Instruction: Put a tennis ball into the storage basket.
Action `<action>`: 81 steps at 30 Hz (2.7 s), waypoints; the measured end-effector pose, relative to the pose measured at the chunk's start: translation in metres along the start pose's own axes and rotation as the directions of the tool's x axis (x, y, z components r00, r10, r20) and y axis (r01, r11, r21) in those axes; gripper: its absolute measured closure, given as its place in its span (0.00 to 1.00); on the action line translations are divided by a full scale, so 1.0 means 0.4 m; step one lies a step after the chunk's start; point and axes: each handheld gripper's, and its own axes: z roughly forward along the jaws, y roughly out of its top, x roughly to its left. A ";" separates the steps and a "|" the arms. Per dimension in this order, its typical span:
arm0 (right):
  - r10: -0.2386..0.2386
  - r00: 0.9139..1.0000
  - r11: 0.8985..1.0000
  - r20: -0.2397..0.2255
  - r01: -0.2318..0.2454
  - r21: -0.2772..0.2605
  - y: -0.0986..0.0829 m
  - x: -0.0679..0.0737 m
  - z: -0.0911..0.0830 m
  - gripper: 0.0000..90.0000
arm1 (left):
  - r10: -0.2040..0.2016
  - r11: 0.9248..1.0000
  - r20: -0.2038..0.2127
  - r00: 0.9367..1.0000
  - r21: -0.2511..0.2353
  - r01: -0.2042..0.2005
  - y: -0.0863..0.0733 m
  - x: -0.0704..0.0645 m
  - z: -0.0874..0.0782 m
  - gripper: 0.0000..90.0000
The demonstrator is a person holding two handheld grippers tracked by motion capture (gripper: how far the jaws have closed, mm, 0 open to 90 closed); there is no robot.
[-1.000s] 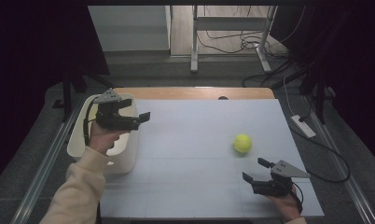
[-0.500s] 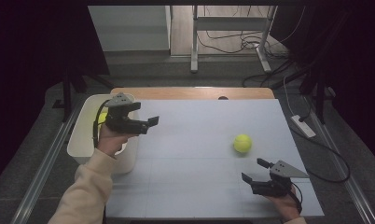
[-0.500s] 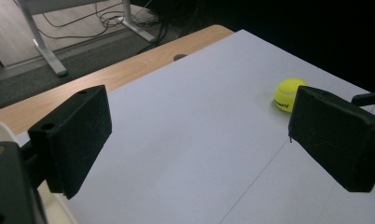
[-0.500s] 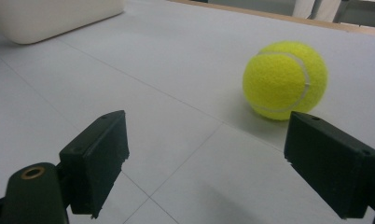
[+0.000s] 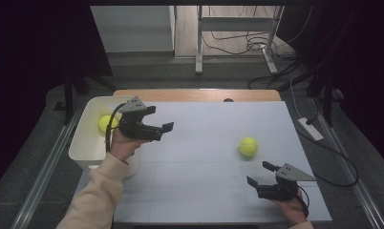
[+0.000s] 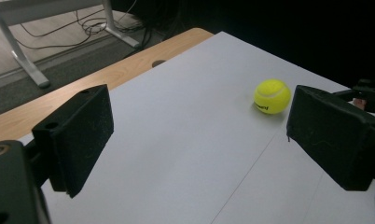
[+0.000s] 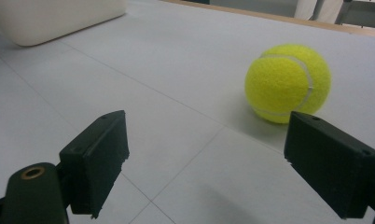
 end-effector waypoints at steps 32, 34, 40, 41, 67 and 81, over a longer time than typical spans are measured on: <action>-0.001 1.000 1.000 -0.013 0.001 0.003 0.005 -0.002 0.013 0.15 | 0.051 0.998 0.102 0.993 0.034 -0.055 0.021 -0.077 0.125 0.08; 0.002 1.000 1.000 -0.012 -0.002 0.002 0.004 -0.002 0.011 0.15 | 0.050 0.998 0.104 0.993 0.037 -0.054 0.021 -0.080 0.133 0.08; -0.003 1.000 1.000 -0.020 0.003 0.001 0.005 -0.001 0.012 0.15 | 0.055 0.996 0.110 0.992 0.067 -0.062 0.019 -0.087 0.161 0.08; 0.000 1.000 1.000 -0.016 0.000 0.000 0.005 -0.001 0.012 0.15 | 0.055 0.996 0.112 0.992 0.068 -0.062 0.018 -0.088 0.166 0.08; 0.002 1.000 1.000 -0.021 -0.002 -0.001 0.007 0.003 0.012 0.15 | 0.042 0.990 0.167 0.985 0.124 -0.064 0.011 -0.107 0.279 0.08; 0.008 1.000 1.000 -0.021 -0.008 -0.007 0.009 0.004 0.009 0.15 | 0.032 0.988 0.189 0.981 0.145 -0.060 0.003 -0.110 0.318 0.09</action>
